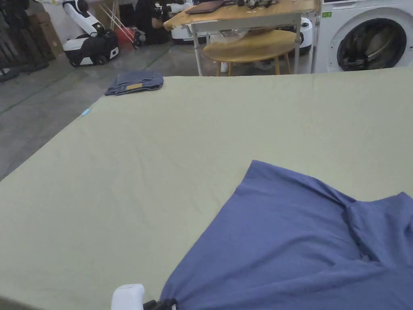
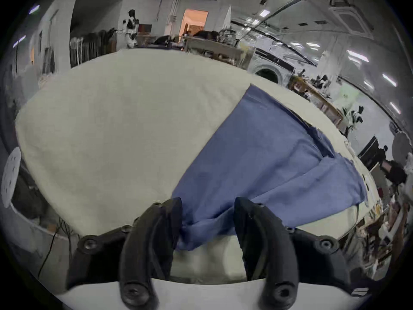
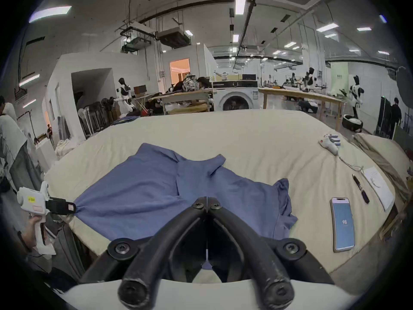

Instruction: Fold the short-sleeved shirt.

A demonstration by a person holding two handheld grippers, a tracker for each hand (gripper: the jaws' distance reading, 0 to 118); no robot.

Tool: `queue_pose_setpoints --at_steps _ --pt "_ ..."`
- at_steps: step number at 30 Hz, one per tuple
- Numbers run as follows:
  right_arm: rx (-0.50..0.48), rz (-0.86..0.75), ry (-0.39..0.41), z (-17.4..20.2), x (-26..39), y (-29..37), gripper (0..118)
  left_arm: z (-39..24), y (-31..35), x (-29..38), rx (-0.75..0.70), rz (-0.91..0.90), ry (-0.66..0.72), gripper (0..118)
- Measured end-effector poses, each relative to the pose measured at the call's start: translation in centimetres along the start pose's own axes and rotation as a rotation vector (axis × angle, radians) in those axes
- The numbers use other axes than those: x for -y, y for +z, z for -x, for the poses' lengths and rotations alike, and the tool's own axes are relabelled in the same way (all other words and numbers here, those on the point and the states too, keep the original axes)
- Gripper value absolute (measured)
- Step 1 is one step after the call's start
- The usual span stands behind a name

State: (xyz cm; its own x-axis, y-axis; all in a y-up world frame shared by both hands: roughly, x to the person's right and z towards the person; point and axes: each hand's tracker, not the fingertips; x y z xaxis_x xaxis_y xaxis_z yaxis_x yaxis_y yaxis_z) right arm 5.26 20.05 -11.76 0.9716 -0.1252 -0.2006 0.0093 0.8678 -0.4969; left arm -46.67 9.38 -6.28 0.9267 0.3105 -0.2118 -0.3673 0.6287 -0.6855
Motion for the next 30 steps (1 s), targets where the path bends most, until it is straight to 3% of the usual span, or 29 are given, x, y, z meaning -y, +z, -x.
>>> queue_pose_setpoints --at_steps 1,2,5,8,9,10,11,12,16,18,21,23,26,28,30 --pt "-0.001 0.001 -0.008 -0.2 0.0 -0.2 0 0.0 -0.4 0.3 0.009 -0.003 0.040 17" --pt "-0.002 0.005 -0.013 -0.3 -0.1 -0.5 0 -0.2 -0.6 0.4 -0.015 -0.005 0.012 5" --pt "0.010 0.019 0.017 -1.1 -1.7 -1.9 0 -0.8 -0.5 0.0 -0.039 0.008 -0.019 2" --pt "0.027 0.107 0.118 -2.8 -4.9 -5.6 0 -1.1 -0.4 -0.3 -0.049 0.034 -0.035 2" --pt "0.034 0.158 0.145 -3.6 -6.1 -7.7 12 -1.2 -0.4 -0.4 -0.050 0.038 -0.034 2" --pt "0.034 0.195 0.157 -4.3 -6.7 -9.3 48 -1.2 -0.4 -0.3 -0.051 0.039 -0.033 2" --pt "0.017 0.228 0.164 -5.1 -7.7 -11.4 72 -1.6 -0.1 -0.2 -0.052 0.038 -0.032 2" --pt "-0.015 0.298 0.165 -6.1 -8.7 -13.9 77 -1.7 0.0 -0.2 -0.056 0.038 -0.035 2" --pt "-0.092 0.495 0.084 -9.2 -9.6 -22.0 76 -1.9 0.3 -0.3 -0.029 0.050 0.001 2" --pt "-0.041 0.609 0.036 -10.2 -8.8 -25.0 68 -1.9 0.4 -0.4 -0.022 0.053 0.013 2" --pt "-0.026 0.701 0.036 -10.5 -7.4 -26.8 60 -1.0 0.2 -0.7 -0.028 0.049 0.016 2" --pt "-0.021 0.656 0.057 -10.1 -7.3 -26.2 40 -0.3 0.0 -0.5 -0.027 0.046 0.020 2" --pt "-0.008 0.618 0.043 -9.8 -8.1 -25.1 30 -0.3 0.0 -0.6 -0.025 0.049 0.011 2" --pt "-0.031 0.601 0.059 -9.7 -8.8 -24.1 1 -0.1 0.3 -0.4 -0.017 0.036 -0.002 2" --pt "-0.025 0.504 0.093 -9.0 -10.0 -21.7 1 -0.4 1.8 0.0 0.015 -0.065 -0.012 2"
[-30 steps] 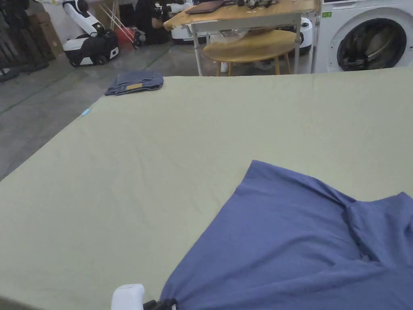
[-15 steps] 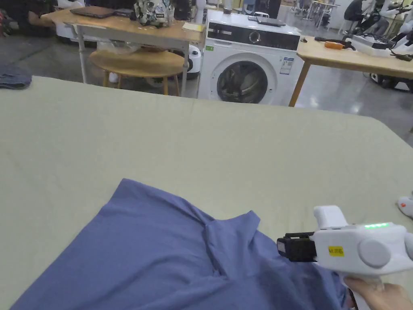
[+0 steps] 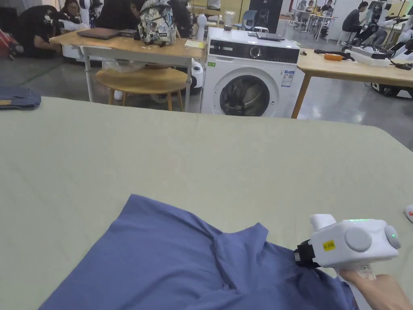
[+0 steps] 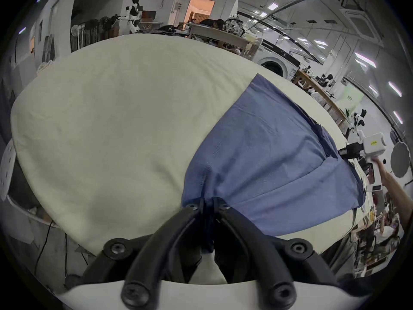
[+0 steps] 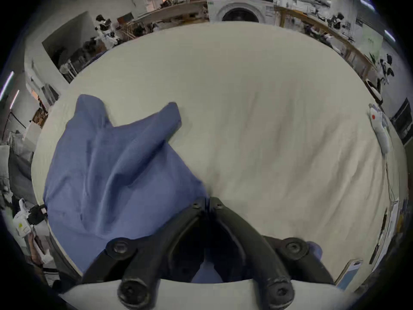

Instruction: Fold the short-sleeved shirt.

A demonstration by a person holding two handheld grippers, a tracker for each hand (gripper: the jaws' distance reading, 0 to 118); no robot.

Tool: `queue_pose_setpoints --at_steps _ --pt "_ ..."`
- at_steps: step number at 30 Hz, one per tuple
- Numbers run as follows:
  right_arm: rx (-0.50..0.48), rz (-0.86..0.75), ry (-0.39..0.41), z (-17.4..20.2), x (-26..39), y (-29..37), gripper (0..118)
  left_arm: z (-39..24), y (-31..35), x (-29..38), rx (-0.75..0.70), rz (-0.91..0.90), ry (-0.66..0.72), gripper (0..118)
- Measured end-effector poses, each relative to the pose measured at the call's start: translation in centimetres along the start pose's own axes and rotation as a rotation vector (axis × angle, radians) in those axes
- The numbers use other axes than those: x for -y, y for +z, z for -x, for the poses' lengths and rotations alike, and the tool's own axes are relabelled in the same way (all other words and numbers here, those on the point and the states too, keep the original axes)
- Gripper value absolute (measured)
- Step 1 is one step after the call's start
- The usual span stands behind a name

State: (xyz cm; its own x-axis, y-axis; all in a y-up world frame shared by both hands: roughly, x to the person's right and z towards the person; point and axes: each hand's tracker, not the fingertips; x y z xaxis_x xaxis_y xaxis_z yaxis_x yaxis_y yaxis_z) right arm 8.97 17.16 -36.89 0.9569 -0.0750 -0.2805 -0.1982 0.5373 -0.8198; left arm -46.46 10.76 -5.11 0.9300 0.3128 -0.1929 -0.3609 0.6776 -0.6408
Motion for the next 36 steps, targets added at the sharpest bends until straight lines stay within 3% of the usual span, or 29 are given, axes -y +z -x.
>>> queue_pose_setpoints --at_steps 5,8,12,16,21,25,29,33,36 --pt "-0.057 -0.246 -0.038 0.2 0.0 8.7 1 -1.6 3.3 -3.1 0.109 -0.160 0.059 1" --pt "-0.009 -0.403 -0.009 1.4 0.6 14.9 1 -3.0 5.4 -6.5 0.168 -0.269 0.050 1" --pt "0.015 -0.591 -0.021 1.6 1.0 21.7 1 -5.9 8.2 -11.5 0.237 -0.468 -0.065 1" --pt "0.041 -0.741 -0.046 0.7 -1.2 26.6 1 -8.8 8.7 -18.9 0.319 -0.542 -0.158 1" --pt "0.125 -0.757 -0.012 0.1 -7.1 29.0 1 -12.9 8.0 -28.9 0.278 -0.636 -0.276 1" --pt "0.158 -0.788 0.003 0.5 -12.4 30.2 1 -15.0 7.5 -35.9 0.305 -0.661 -0.274 1" --pt "0.233 -0.812 0.013 1.3 -18.7 30.7 1 -16.2 6.6 -42.5 0.219 -0.643 -0.301 1" --pt "0.267 -0.837 -0.014 0.2 -25.5 30.2 1 -15.3 6.2 -47.3 0.228 -0.651 -0.204 1" --pt "0.263 -0.866 -0.049 0.0 -29.4 30.3 1 -15.1 6.1 -50.4 0.168 -0.661 -0.234 1"
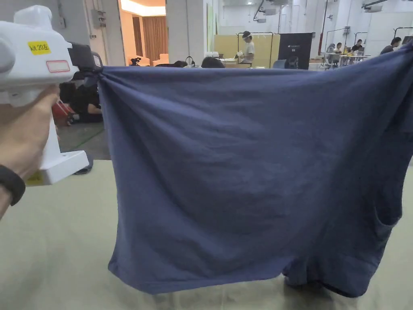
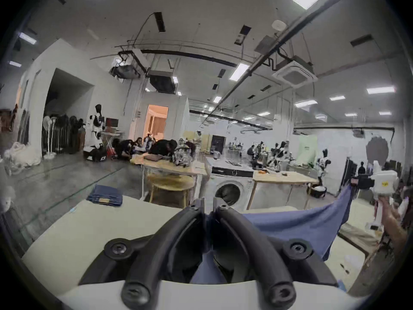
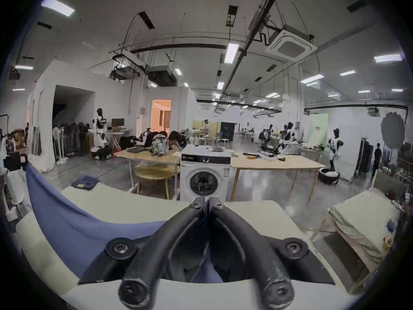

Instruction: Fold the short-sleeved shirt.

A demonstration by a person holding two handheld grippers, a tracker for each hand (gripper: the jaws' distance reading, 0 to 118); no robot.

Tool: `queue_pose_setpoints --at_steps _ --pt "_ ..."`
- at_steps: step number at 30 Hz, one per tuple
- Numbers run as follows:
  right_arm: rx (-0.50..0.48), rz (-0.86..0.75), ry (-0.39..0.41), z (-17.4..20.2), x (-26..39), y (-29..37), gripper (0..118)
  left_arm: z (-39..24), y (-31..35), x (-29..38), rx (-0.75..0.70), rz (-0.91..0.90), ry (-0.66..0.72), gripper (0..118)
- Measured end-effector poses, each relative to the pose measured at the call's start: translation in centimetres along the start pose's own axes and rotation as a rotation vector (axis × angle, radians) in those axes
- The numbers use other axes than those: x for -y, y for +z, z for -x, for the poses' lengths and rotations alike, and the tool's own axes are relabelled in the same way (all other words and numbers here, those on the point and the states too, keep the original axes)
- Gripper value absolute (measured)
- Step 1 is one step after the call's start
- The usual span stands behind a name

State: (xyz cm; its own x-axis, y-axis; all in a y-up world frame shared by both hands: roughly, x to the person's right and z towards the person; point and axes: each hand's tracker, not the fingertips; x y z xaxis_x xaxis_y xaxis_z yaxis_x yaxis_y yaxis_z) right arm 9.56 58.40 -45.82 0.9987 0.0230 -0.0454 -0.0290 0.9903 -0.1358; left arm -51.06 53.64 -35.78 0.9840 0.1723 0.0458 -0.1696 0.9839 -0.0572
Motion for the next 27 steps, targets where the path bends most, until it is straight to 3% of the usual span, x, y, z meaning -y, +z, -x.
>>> queue_pose_setpoints --at_steps 4,11,15,27 --pt "-0.010 -0.040 -0.038 1.1 -3.2 -2.6 1 -0.8 -0.9 -1.7 -0.023 -0.009 -0.003 1" --pt "0.011 -0.069 0.051 3.7 -6.6 -3.7 1 0.6 -3.5 -3.7 -0.058 -0.027 -0.028 1" --pt "0.022 -0.061 0.017 3.6 -7.1 -4.7 1 0.7 -3.9 -3.2 -0.054 -0.034 -0.041 1" --pt "-0.091 0.025 -0.038 3.2 3.5 -2.3 1 2.4 -1.2 8.0 -0.009 0.123 0.006 1"
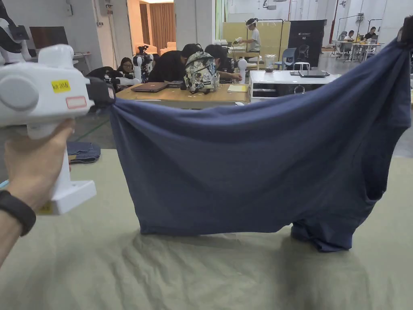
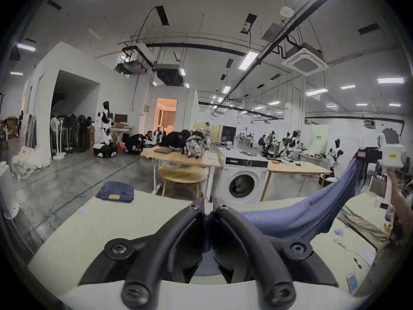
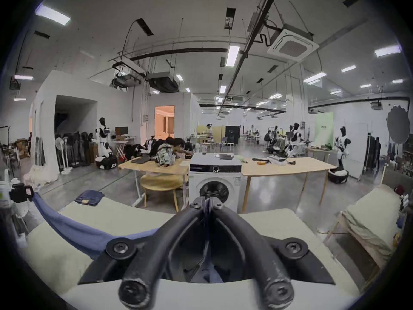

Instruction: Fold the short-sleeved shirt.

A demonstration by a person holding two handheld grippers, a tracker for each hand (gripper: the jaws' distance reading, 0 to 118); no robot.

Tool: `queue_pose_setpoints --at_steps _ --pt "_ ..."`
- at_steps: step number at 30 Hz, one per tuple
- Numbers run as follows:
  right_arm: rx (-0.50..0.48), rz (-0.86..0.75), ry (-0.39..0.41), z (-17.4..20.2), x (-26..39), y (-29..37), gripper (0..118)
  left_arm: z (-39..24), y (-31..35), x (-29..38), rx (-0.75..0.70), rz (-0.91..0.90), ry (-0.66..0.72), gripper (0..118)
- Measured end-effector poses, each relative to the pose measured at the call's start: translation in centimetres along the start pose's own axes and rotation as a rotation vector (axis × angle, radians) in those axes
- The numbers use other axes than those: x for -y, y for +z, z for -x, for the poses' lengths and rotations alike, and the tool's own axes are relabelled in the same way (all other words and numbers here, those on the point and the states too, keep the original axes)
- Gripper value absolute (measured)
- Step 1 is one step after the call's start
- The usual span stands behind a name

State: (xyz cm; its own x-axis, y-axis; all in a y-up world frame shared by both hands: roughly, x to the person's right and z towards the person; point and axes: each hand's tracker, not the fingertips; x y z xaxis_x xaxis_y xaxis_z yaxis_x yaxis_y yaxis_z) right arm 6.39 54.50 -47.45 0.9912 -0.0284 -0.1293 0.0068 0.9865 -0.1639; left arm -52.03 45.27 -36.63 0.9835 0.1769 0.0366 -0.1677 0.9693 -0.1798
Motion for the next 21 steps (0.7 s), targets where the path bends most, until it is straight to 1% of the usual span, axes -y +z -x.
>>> queue_pose_setpoints --at_steps 2,4,5,7,8,9,10,11,12,13,16,17,18,19,20,21 --pt "-0.032 0.027 -0.005 -0.5 2.5 1.6 1 0.2 1.6 2.5 0.065 0.024 0.017 1" --pt "-0.038 0.042 0.013 -0.7 5.0 3.4 1 -0.6 3.8 5.1 0.053 0.021 0.011 1" --pt "-0.041 0.036 0.011 -0.7 6.6 5.1 1 -0.5 4.8 6.5 0.052 0.052 0.018 1" --pt "-0.063 0.057 0.010 -1.1 9.4 7.8 1 -0.7 7.2 9.4 0.071 0.050 0.027 1" --pt "-0.068 0.055 -0.004 -1.5 11.2 9.2 1 -0.7 8.6 11.0 0.074 0.060 0.050 1" --pt "-0.074 0.069 -0.023 -1.4 12.7 11.0 1 -0.6 9.8 12.5 0.077 0.055 0.058 1" --pt "-0.088 0.079 -0.059 -1.8 15.1 12.9 1 -0.2 11.1 14.3 0.076 0.072 0.067 1" --pt "-0.084 0.102 -0.069 -2.2 17.6 14.6 1 -0.2 12.5 16.2 0.066 0.097 0.070 1" --pt "-0.069 0.112 -0.071 -2.5 20.0 16.1 1 -0.1 14.0 18.2 0.045 0.092 0.060 1" --pt "-0.050 0.116 -0.089 -2.7 22.7 17.9 1 0.0 15.6 20.4 0.031 0.103 0.071 1" --pt "-0.025 0.205 -0.187 -3.5 31.0 23.0 1 0.7 20.2 26.8 0.006 0.173 0.135 1" --pt "-0.015 0.244 -0.206 -3.8 33.7 24.3 1 0.6 21.9 28.8 -0.037 0.191 0.155 1" --pt "0.007 0.273 -0.228 -3.9 35.7 25.6 1 0.0 23.4 30.2 -0.046 0.208 0.177 1" --pt "0.035 0.302 -0.278 -4.0 37.9 27.1 1 -0.2 24.9 31.8 -0.044 0.246 0.210 1" --pt "0.026 0.329 -0.315 -4.1 39.7 28.5 1 -0.4 26.3 33.2 -0.074 0.257 0.246 1" --pt "0.052 0.358 -0.342 -4.1 40.9 29.4 1 -0.4 27.3 34.2 -0.077 0.277 0.268 1"
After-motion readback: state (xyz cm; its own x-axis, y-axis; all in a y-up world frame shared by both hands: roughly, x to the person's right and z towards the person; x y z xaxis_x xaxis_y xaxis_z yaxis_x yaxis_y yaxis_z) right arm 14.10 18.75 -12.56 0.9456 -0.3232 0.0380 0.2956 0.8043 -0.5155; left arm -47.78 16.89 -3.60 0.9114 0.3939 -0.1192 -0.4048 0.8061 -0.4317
